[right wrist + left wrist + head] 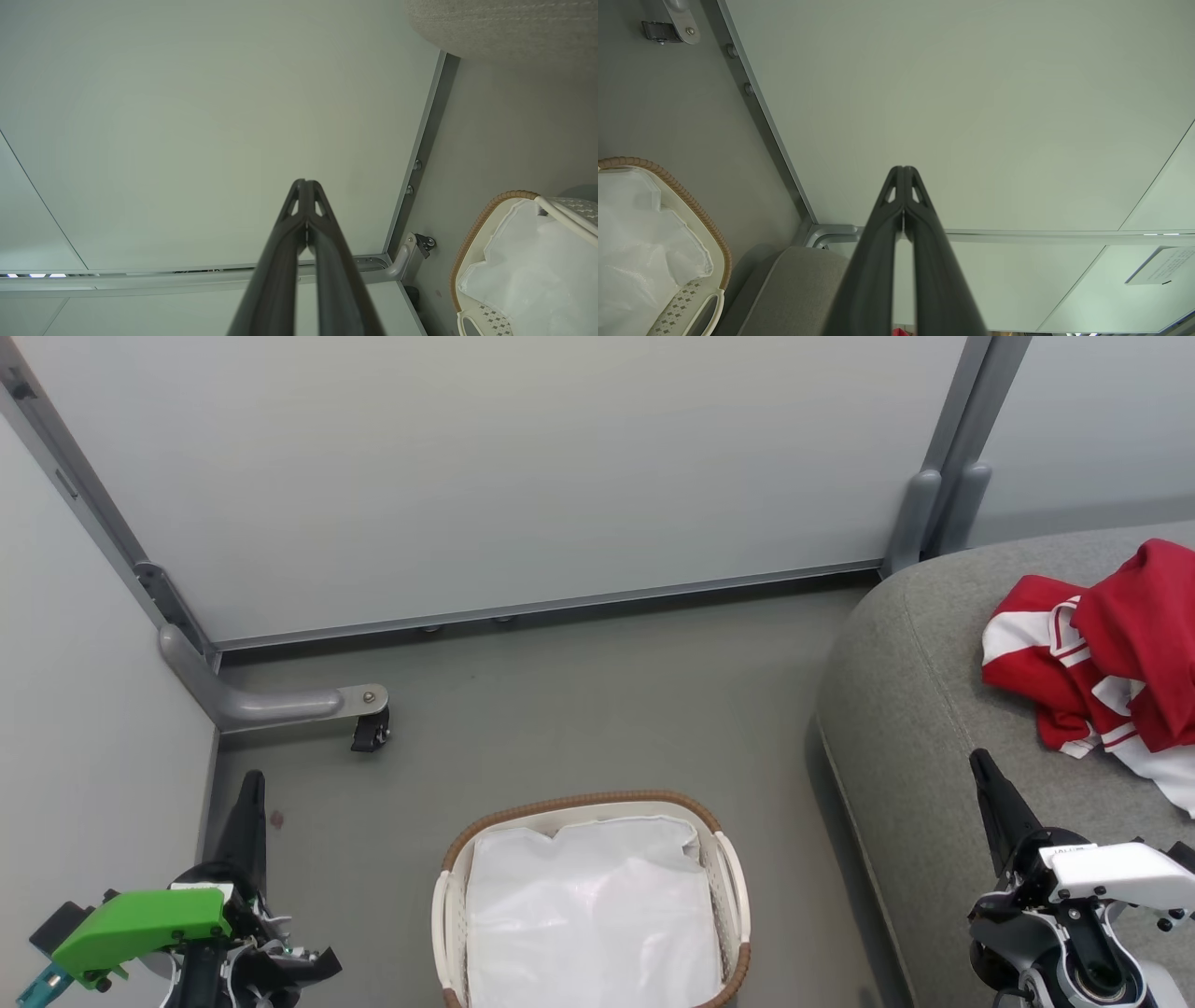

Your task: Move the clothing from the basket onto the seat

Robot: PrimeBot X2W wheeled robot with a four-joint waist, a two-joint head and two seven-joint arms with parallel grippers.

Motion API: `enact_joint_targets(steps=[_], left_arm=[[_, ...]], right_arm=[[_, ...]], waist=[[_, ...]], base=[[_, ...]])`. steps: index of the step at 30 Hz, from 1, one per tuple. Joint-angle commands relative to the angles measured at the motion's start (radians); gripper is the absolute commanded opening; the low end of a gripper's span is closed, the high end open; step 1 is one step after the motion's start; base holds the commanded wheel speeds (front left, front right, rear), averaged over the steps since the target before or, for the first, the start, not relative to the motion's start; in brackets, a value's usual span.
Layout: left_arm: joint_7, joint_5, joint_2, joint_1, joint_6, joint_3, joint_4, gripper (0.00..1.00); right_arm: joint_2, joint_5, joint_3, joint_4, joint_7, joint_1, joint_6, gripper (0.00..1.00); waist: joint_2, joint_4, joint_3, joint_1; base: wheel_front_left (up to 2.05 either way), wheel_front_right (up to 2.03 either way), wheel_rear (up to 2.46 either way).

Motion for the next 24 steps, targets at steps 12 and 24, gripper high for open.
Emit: enact_joint_targets(steps=[12, 24], left_arm=[[0.003, -0.003, 0.006, -0.01, -0.007, 0.002, -0.001, 0.0], [0.003, -0.003, 0.006, -0.01, -0.007, 0.002, -0.001, 0.0]], right_arm=[[-0.006, 0.003, -0.002, -0.002, 0.001, 0.011, 0.0, 0.0], [-0.006, 0.003, -0.002, -0.002, 0.001, 0.011, 0.0, 0.0]], waist=[[0.0, 0.0, 0.0, -0.0001], [0.0, 0.0, 0.0, -0.0001]], base=[[0.0, 0.0, 0.0], [0.0, 0.0, 0.0]])
